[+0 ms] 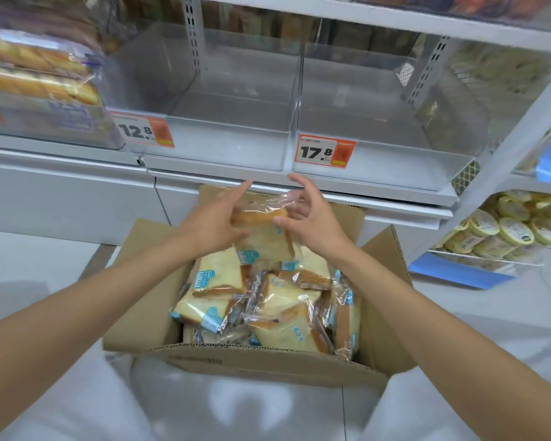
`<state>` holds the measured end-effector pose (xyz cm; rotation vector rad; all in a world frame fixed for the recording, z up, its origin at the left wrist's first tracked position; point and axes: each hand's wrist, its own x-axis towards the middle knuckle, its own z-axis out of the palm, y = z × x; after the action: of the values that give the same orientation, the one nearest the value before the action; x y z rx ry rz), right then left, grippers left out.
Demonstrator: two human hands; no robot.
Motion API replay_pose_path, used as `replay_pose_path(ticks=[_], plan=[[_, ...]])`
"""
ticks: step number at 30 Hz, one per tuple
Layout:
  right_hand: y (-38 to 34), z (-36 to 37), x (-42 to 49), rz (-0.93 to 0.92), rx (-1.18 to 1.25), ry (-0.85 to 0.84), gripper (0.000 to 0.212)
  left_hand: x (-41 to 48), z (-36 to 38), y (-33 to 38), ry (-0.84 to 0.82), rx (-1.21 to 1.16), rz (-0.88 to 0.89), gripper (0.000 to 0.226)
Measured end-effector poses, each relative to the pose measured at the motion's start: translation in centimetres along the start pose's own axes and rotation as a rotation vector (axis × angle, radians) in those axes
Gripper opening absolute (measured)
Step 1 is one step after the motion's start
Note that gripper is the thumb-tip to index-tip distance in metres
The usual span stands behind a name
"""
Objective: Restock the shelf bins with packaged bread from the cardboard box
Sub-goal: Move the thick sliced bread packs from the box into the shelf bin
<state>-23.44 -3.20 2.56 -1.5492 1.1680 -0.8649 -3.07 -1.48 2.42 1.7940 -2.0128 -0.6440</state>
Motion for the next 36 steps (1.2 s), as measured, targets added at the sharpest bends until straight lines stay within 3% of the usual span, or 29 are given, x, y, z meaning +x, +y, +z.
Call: replay_pose_path(ticks=[2, 4, 6, 7, 9, 12, 16, 19, 23, 25, 27, 30, 33, 36], plan=[[0.6, -0.9, -0.2, 0.087, -0.085, -0.031, 0.085, 0.2, -0.2, 0.1, 0.095, -0.079, -0.088, 0.042], [1.6, -1.3, -0.6, 0.142, -0.185, -0.112, 0.064, 0.2, 0.3, 0.1, 0.082, -0.276, -0.15, 0.02], [1.7, -1.2, -0.9, 0.087, -0.128, -0.129, 0.031, 0.3, 1.2, 0.2, -0.04, -0.372, -0.149, 0.024], [1.5, -1.0, -0.9, 0.062, -0.092, -0.123, 0.026, 0.1, 1.6, 0.3, -0.099, -0.399, -0.161, 0.028], [1.1, -1.1, -1.1, 0.04, -0.089, -0.129, 0.03, -0.3, 2.4, 0.0, -0.161, -0.505, -0.227, 0.03], [1.7, -2.7, -1.8, 0.039, -0.315, -0.164, 0.035, -1.2, 2.5, -1.2, -0.168, -0.667, -0.36, 0.036], [5.3, -3.9, -4.6, 0.263, -0.516, -0.377, 0.048, -2.4, 1.8, -3.4, -0.142, -0.832, -0.509, 0.051], [6.7, -2.8, -6.3, 0.375, -0.423, -0.513, 0.066, -3.0, 1.8, -4.7, -0.153, -0.958, -0.572, 0.076], [5.4, -3.1, -6.0, 0.399, -0.385, -0.614, 0.056, -3.2, 1.9, -4.4, -0.178, -0.987, -0.564, 0.052], [5.4, -3.1, -5.9, 0.444, -0.437, -0.709, 0.048, -3.2, 2.3, -4.2, -0.206, -0.975, -0.538, 0.051], [5.9, -2.7, -5.7, 0.432, -0.455, -0.689, 0.031, -3.1, 2.7, -4.1, -0.215, -0.978, -0.523, 0.052], [4.7, -2.6, -4.6, 0.302, -0.362, -0.491, 0.006, -3.0, 3.0, -4.4, -0.214, -0.978, -0.511, 0.052], [2.6, -3.5, -2.8, 0.257, -0.293, -0.447, 0.009, -3.0, 3.2, -5.1, -0.224, -0.958, -0.502, 0.07], [3.0, -2.6, -3.2, 0.362, -0.59, -0.683, 0.042, -3.2, 3.1, -5.1, -0.239, -0.951, -0.516, 0.078]])
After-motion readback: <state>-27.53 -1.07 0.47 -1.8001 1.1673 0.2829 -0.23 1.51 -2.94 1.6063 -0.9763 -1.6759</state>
